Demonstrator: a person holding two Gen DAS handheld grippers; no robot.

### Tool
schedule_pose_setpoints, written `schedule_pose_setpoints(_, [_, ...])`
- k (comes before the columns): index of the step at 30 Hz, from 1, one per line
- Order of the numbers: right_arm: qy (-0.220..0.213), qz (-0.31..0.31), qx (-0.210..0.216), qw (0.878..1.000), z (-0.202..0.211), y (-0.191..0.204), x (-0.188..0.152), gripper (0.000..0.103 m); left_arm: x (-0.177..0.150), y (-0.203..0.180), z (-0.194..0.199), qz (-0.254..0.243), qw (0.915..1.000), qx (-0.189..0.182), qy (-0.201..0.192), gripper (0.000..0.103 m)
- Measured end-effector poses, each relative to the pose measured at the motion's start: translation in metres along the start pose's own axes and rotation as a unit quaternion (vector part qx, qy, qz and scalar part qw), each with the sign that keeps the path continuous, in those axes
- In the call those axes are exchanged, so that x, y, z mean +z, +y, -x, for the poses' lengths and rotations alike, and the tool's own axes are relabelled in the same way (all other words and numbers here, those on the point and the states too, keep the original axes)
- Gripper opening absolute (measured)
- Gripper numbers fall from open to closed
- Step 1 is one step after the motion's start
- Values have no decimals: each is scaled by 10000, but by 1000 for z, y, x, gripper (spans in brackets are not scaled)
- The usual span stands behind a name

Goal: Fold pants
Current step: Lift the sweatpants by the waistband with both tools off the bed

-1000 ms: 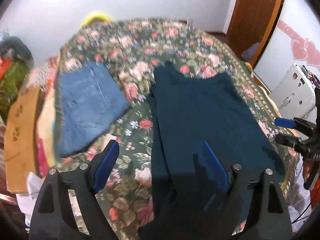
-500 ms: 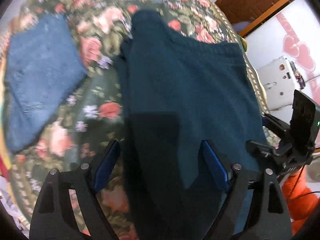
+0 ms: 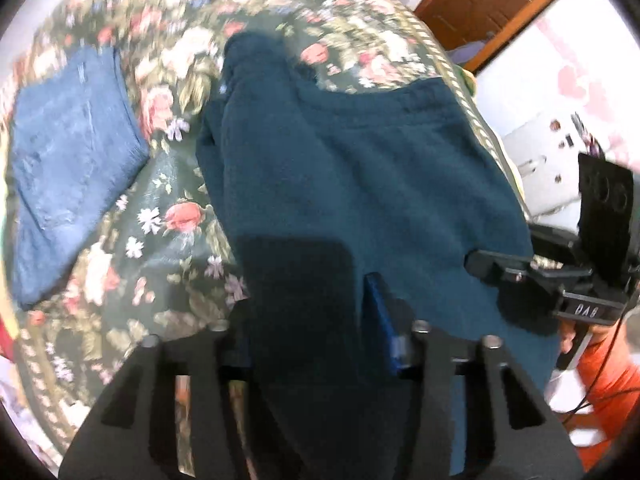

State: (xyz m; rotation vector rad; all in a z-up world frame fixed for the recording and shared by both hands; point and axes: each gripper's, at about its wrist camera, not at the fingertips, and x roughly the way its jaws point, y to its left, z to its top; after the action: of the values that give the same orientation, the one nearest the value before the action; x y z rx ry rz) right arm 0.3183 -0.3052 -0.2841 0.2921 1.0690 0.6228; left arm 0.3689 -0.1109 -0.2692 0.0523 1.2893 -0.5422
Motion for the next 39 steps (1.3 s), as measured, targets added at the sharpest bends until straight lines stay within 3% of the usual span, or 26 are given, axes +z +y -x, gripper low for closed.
schedule_pose_setpoints(7, [-315, 434, -34, 9986, 23, 44, 3, 26, -37, -19, 60, -373, 9934, 626, -888, 31])
schedule_pose_setpoints(12, [-714, 899, 44, 9934, 42, 89, 26, 25, -50, -4, 124, -204, 9848, 746, -1557, 30])
schedule_pose_setpoints(18, [-1163, 1531, 179, 9812, 45, 149, 71, 24, -40, 27, 189, 26, 9621, 1165, -2466, 30])
schedule_pose_setpoints(22, [-1333, 1796, 317, 9742, 29, 176, 107, 24, -31, 58, 216, 199, 9485, 1360, -2854, 30])
schedule_pose_setpoints(27, [-1348, 1949, 391, 9707, -14, 192, 149, 24, -10, 114, 221, 555, 9405, 1506, -2995, 30])
schedule_pose_setpoints(32, [-1125, 2022, 203, 9727, -70, 192, 182, 24, 17, 166, 198, 770, 9405, 1673, -2855, 30])
schedule_pose_setpoints(39, [-583, 1840, -77, 9812, -156, 166, 215, 24, 59, 245, 120, 1131, 9528, 1587, -2330, 30])
